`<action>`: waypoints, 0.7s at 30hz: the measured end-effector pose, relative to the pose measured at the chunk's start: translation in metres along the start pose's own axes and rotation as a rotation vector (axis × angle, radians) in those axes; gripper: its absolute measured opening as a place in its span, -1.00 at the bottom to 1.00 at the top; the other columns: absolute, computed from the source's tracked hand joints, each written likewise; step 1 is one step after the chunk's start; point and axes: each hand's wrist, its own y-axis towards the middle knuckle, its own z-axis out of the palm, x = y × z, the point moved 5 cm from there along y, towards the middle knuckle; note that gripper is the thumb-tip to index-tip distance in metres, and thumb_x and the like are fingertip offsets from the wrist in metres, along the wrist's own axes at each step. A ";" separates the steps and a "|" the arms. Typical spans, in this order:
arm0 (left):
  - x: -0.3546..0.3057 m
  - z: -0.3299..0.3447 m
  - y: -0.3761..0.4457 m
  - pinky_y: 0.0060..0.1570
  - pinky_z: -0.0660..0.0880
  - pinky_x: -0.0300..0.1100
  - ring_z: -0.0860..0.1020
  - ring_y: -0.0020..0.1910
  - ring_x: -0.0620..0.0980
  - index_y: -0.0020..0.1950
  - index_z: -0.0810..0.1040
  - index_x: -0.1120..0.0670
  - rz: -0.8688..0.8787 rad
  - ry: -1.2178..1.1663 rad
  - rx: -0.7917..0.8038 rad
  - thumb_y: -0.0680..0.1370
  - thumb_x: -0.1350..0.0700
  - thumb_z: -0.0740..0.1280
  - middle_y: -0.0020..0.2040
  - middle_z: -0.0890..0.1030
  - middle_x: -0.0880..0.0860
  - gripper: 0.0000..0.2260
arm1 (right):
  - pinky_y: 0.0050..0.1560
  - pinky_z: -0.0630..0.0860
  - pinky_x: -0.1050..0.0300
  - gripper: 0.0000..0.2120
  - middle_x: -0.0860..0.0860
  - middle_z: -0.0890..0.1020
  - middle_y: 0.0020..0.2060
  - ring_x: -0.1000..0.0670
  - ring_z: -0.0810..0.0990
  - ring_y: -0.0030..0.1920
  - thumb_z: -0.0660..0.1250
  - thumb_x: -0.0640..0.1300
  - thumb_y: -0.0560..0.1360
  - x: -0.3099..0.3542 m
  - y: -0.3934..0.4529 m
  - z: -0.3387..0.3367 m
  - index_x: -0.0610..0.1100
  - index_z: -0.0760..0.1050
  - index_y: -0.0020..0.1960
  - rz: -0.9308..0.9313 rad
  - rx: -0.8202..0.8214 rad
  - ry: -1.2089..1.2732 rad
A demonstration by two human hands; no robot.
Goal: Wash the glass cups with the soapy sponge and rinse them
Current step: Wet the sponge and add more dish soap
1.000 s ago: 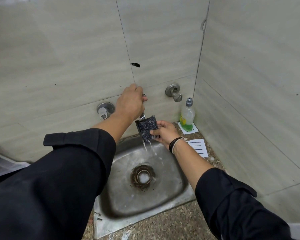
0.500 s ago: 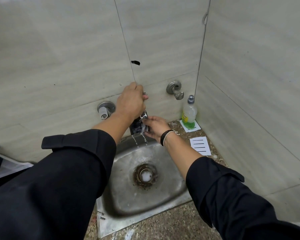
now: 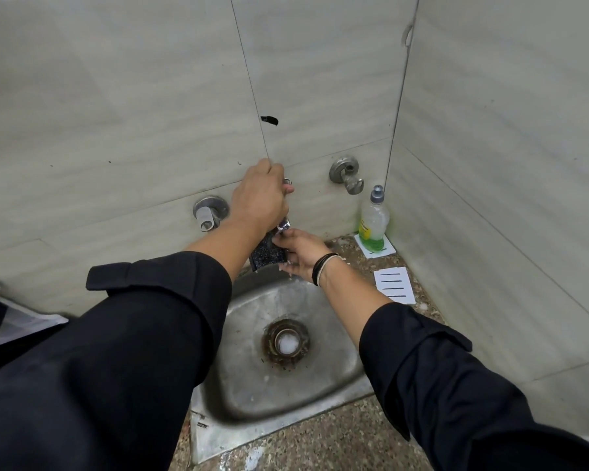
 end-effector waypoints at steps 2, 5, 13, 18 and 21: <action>0.001 0.001 0.000 -0.15 0.31 -0.04 0.45 0.14 0.14 0.14 0.51 0.16 0.000 0.004 0.004 0.65 0.09 0.26 0.13 0.47 0.11 -0.83 | -0.04 0.48 0.03 -0.81 0.04 0.64 -0.06 0.03 0.55 -0.02 0.42 -0.26 0.52 0.000 -0.002 0.001 -0.01 0.50 -0.03 -0.005 0.008 0.018; 0.000 0.001 -0.001 -0.16 0.30 -0.03 0.45 0.12 0.15 0.16 0.54 0.16 0.004 0.031 0.005 0.66 0.07 0.25 0.10 0.45 0.11 -0.81 | -0.02 0.57 -0.02 -0.83 -0.04 0.65 0.02 -0.08 0.60 0.05 0.44 -0.25 0.52 0.003 -0.006 -0.003 -0.05 0.51 0.02 -0.006 -0.016 0.067; 0.006 -0.005 -0.027 0.07 0.50 0.07 0.49 0.17 0.19 0.22 0.56 0.12 0.146 -0.058 0.076 0.62 0.09 0.23 0.15 0.48 0.09 -0.77 | 0.06 0.60 -0.11 -0.88 -0.02 0.64 -0.12 -0.03 0.64 -0.06 0.40 -0.22 0.55 -0.001 -0.025 -0.023 -0.06 0.47 -0.02 0.024 -0.056 0.145; 0.025 -0.013 -0.060 0.35 0.46 0.13 0.50 0.36 0.27 0.38 0.54 0.15 0.381 0.044 0.073 0.53 0.08 0.23 0.44 0.49 0.22 -0.57 | -0.02 0.56 -0.02 -0.84 -0.01 0.66 -0.07 -0.04 0.61 0.05 0.47 -0.21 0.50 -0.010 -0.041 -0.046 -0.04 0.50 -0.08 -0.004 -0.107 0.091; 0.022 -0.003 -0.088 0.39 0.39 0.14 0.41 0.42 0.25 0.52 0.37 0.12 0.155 -0.062 -0.008 0.58 0.11 0.28 0.54 0.35 0.21 -0.50 | -0.05 0.56 0.03 -0.85 -0.02 0.69 -0.13 -0.01 0.65 -0.10 0.46 -0.23 0.50 -0.015 -0.052 -0.058 -0.05 0.51 -0.06 -0.018 -0.094 0.076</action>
